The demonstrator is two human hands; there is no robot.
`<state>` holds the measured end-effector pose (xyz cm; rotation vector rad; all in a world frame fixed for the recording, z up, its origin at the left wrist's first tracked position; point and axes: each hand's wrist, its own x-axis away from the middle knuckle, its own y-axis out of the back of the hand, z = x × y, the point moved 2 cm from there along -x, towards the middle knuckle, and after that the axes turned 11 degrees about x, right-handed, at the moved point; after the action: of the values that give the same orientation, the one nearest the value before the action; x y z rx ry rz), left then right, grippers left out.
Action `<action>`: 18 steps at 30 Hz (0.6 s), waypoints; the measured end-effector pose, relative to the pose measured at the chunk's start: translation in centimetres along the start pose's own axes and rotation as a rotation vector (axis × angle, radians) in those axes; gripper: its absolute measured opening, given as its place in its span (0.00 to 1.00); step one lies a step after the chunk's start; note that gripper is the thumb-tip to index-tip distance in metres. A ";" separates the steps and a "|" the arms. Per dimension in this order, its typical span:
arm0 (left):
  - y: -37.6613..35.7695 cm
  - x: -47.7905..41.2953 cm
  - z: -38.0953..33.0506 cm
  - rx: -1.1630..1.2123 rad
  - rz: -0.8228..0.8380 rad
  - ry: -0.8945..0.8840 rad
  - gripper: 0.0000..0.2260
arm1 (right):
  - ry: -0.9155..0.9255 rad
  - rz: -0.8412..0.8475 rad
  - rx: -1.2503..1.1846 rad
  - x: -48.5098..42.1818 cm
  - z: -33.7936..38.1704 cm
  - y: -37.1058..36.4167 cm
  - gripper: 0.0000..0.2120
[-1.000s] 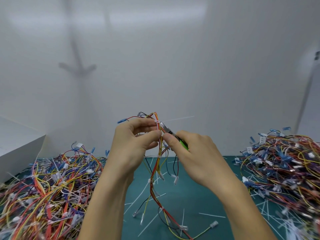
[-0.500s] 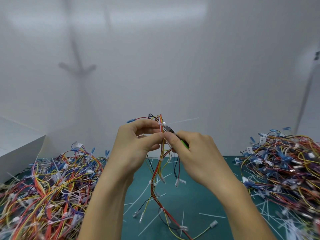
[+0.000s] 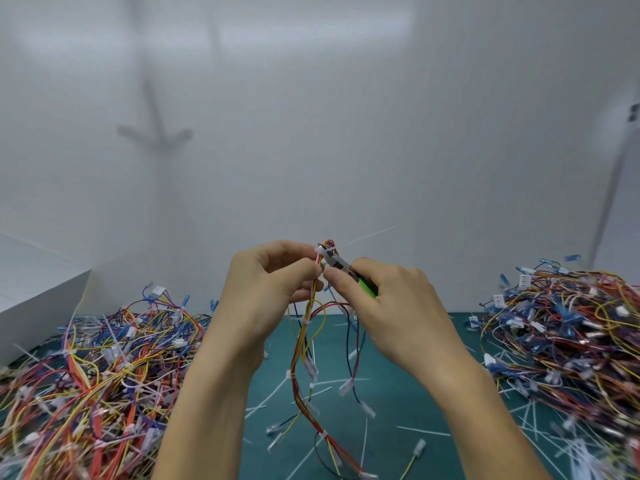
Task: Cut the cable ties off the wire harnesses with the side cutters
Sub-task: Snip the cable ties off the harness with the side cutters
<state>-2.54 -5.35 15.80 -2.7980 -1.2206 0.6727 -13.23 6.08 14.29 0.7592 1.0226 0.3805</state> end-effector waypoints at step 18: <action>0.0 0.2 0.0 -0.062 0.036 0.068 0.07 | 0.025 0.030 -0.004 -0.1 -0.7 -0.1 0.30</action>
<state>-2.43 -5.24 15.72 -2.8739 -1.2031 0.5451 -13.93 6.23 14.02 0.7683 1.0340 0.4191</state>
